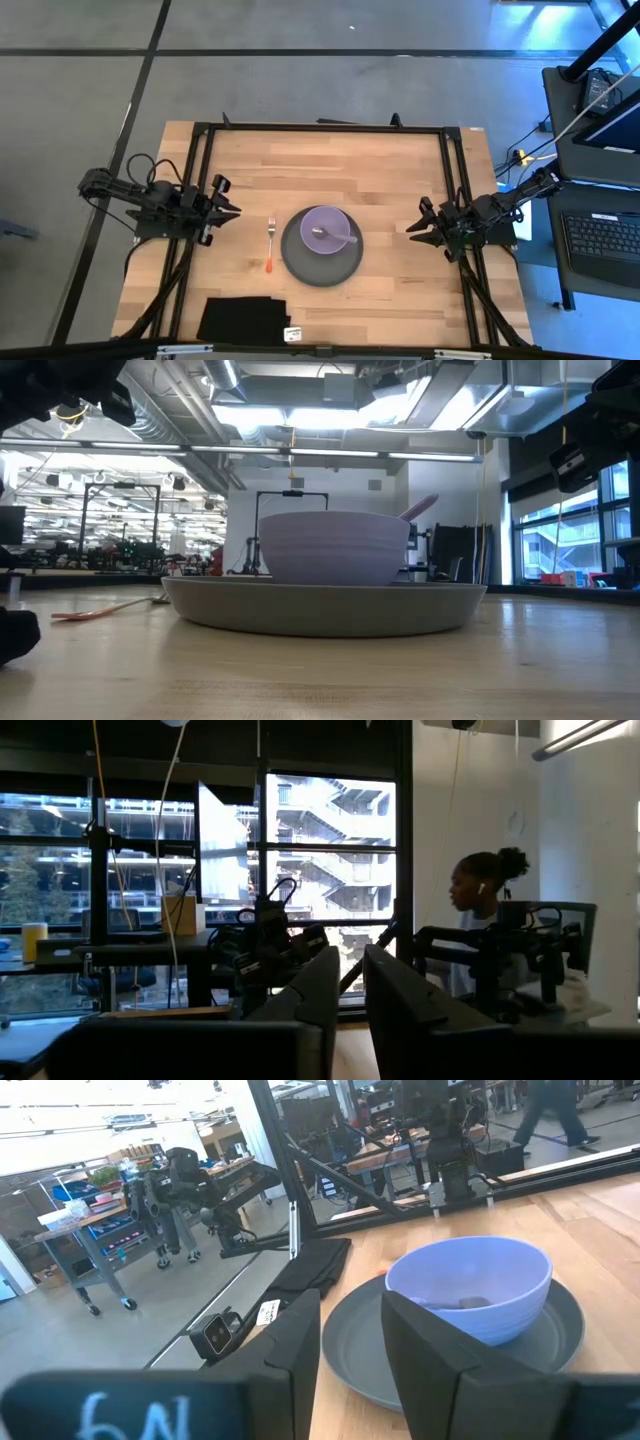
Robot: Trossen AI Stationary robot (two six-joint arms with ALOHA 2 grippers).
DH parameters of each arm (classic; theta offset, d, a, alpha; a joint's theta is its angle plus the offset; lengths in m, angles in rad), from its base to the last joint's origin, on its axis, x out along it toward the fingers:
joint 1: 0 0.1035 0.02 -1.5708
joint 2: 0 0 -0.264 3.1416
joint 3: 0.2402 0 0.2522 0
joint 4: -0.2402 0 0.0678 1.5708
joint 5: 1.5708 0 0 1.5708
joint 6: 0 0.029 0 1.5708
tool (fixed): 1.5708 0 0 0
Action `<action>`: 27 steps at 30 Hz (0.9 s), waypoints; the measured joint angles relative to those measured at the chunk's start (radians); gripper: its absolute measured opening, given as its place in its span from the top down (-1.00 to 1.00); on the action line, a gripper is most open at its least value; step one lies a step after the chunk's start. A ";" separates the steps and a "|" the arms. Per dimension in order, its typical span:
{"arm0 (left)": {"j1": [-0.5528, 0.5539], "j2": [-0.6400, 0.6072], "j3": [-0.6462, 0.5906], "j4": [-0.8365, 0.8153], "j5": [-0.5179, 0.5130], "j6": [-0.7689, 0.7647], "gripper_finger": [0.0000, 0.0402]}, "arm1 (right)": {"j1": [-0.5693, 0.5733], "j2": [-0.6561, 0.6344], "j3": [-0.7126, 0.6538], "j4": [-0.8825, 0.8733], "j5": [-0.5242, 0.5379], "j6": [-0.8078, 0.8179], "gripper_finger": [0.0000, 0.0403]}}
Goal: Set table place
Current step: Return to Home Position
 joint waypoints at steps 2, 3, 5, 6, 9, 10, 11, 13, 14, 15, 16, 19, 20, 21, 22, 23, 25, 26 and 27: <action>0.000 0.000 0.000 0.000 0.000 0.000 0.76 | 0.000 0.000 0.000 0.000 0.000 0.000 0.44; 0.000 0.000 0.000 0.000 0.000 0.000 0.75 | 0.000 0.000 0.000 0.000 0.000 -0.001 0.44; 0.000 0.000 0.000 0.000 0.000 0.000 0.74 | 0.000 0.000 0.000 0.000 0.000 0.000 0.44; 0.000 0.000 0.000 0.000 0.000 0.000 0.73 | 0.000 0.000 0.000 0.000 0.000 0.000 0.44; 0.000 0.000 0.000 0.000 0.000 0.000 0.71 | 0.000 0.000 0.000 0.000 0.000 -0.001 0.44; 0.000 0.000 0.000 0.000 0.000 0.000 0.71 | 0.000 0.000 0.000 0.000 0.000 0.000 0.44; 0.000 0.000 0.000 0.000 0.000 0.000 0.70 | 0.000 0.000 0.000 0.000 0.000 0.000 0.44; 0.000 0.000 0.000 0.000 0.000 0.000 0.69 | 0.000 0.000 0.000 0.000 0.000 -0.001 0.44; 0.000 0.000 0.000 0.000 0.000 0.000 0.69 | 0.000 0.000 0.000 0.000 0.000 -0.001 0.44; 0.000 0.000 0.000 0.000 0.000 0.000 0.69 | 0.000 0.000 0.000 0.000 0.000 0.000 0.44; 0.000 0.000 0.000 0.000 0.000 0.000 0.69 | 0.000 0.000 0.000 0.000 0.000 0.000 0.44; 0.000 0.000 0.000 0.000 0.000 0.000 0.69 | 0.000 0.000 0.000 0.000 0.000 0.000 0.44; 0.000 0.000 0.000 0.000 0.000 0.000 0.70 | 0.000 0.000 0.000 0.000 0.000 0.000 0.44; 0.000 0.000 0.000 0.000 0.000 0.000 0.71 | 0.000 0.000 0.000 0.000 0.000 0.000 0.44; 0.000 0.000 0.000 0.000 0.000 0.000 0.72 | 0.000 0.000 0.000 0.000 0.000 -0.001 0.44; 0.000 0.000 0.000 0.000 0.000 0.000 0.73 | 0.000 0.000 0.000 0.000 0.000 -0.001 0.44; 0.000 0.000 0.000 0.000 0.000 0.000 0.75 | 0.000 0.000 0.000 0.000 0.000 0.000 0.44; 0.000 0.000 0.000 0.000 0.000 0.000 0.76 | 0.000 0.000 0.000 0.000 0.000 0.000 0.44; 0.000 0.000 0.000 0.000 0.000 0.000 0.77 | 0.000 0.000 0.000 0.000 0.000 -0.001 0.44</action>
